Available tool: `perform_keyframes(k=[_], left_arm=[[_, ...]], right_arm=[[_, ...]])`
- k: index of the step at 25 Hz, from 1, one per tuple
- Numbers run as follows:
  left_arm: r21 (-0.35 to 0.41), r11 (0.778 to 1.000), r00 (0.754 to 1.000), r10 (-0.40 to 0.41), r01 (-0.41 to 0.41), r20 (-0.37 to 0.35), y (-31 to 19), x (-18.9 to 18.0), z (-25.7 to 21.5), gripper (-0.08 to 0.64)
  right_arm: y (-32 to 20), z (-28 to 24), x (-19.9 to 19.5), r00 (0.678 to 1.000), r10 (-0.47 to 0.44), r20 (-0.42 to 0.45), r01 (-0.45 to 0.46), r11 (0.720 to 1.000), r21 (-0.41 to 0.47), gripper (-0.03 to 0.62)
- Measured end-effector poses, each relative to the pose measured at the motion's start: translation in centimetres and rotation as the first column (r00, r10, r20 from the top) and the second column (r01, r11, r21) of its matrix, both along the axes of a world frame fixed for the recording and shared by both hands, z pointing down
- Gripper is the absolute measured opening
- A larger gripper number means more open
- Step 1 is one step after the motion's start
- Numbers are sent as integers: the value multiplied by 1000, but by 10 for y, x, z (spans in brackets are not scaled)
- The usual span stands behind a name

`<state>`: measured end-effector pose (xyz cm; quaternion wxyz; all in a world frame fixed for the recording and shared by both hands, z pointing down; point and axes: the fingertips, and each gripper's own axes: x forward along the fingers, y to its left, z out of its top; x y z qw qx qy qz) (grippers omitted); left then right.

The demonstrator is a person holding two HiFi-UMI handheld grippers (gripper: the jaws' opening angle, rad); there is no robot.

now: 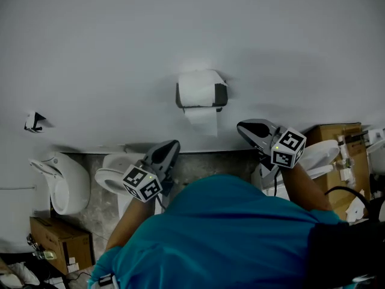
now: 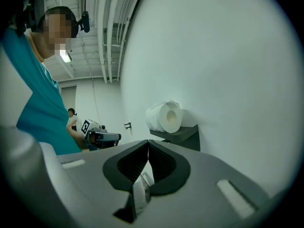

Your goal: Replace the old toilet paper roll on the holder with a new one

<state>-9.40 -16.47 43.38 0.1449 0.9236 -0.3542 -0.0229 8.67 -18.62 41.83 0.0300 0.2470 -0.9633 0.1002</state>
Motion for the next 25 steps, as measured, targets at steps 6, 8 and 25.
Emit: perform_keyframes(k=[6, 8, 25], left_arm=[[-17, 998, 998, 61, -61, -5, -8, -27, 7, 8], [-20, 997, 998, 68, -68, -7, -9, -34, 9, 8], [-84, 996, 999, -38, 40, 28, 4, -69, 27, 8]], right_arm=[[-20, 32, -28, 992, 4, -130, -5, 1000, -3, 40], [-36, 42, -32, 992, 6, -126, -11, 999, -39, 116], [-106, 90, -38, 994, -72, 79, 97, 917, -387, 298]])
